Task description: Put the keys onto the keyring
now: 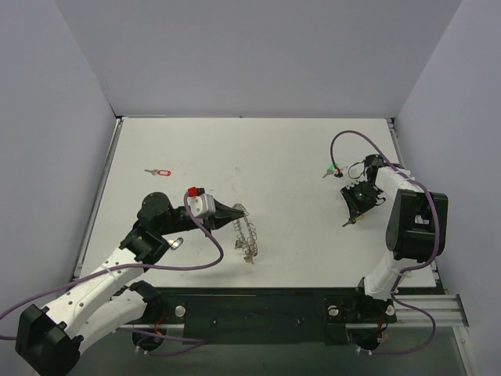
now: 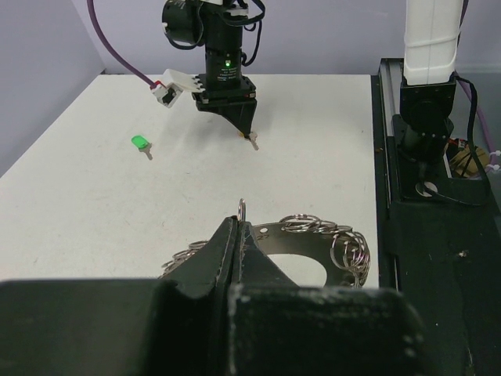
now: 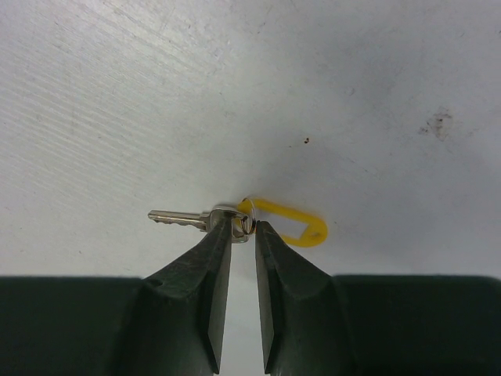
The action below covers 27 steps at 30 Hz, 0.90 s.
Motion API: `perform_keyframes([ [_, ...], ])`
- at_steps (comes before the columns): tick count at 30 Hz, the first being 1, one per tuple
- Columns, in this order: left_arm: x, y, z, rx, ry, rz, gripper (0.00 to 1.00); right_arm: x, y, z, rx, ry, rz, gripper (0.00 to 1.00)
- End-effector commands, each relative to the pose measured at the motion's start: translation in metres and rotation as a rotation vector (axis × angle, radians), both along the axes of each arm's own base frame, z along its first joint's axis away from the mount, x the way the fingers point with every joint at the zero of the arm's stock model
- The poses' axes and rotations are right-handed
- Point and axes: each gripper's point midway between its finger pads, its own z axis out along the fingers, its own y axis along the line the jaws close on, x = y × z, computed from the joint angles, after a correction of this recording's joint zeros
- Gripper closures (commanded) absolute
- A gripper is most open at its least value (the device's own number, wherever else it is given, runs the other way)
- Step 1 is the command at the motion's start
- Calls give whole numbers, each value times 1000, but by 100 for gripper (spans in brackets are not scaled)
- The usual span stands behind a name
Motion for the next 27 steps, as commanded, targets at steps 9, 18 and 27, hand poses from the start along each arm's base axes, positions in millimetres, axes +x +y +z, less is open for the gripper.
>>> perform_keyframes([
  [9,-6,-1,16,-26,-62,-27,100,3,2,3,-17,14,8,84],
  [18,-6,0,17,-26,-69,-27,100,2,2,3,-18,23,11,89],
  [27,-6,0,17,-25,-69,-25,100,3,3,3,-24,33,18,90],
])
